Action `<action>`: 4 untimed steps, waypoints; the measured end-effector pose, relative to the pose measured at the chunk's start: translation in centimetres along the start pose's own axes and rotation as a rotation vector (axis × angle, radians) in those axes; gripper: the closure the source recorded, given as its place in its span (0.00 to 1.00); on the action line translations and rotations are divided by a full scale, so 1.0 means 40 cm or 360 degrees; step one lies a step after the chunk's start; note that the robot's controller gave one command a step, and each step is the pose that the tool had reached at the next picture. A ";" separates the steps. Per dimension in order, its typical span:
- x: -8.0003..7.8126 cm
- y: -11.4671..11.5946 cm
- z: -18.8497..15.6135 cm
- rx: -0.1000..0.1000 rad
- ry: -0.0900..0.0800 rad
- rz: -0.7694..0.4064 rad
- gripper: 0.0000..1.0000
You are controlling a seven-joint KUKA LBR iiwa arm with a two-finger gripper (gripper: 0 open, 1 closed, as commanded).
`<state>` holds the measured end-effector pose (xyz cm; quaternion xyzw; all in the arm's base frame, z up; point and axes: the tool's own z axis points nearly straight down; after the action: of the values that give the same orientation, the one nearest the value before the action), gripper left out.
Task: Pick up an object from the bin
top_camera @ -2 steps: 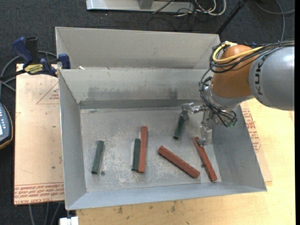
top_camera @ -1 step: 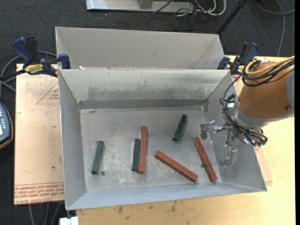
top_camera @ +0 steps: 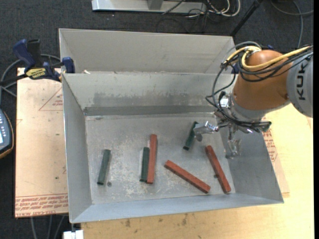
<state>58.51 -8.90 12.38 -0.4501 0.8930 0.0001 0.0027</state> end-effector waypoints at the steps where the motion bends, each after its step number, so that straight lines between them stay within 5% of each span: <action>1: -0.108 -0.057 0.137 -0.0003 -0.0001 -0.0440 0.00; 2: -0.106 -0.061 0.131 0.0000 0.0000 -0.0436 1.00; 3: -0.105 -0.059 0.135 -0.0004 0.0001 -0.0437 0.00; 4: -0.105 -0.060 0.133 -0.0001 0.0000 -0.0437 1.00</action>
Offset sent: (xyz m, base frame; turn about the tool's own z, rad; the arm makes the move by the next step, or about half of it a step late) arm 0.0434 0.0192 -0.0538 -0.2795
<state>62.98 -6.95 7.10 -0.5680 0.8230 0.0000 0.0024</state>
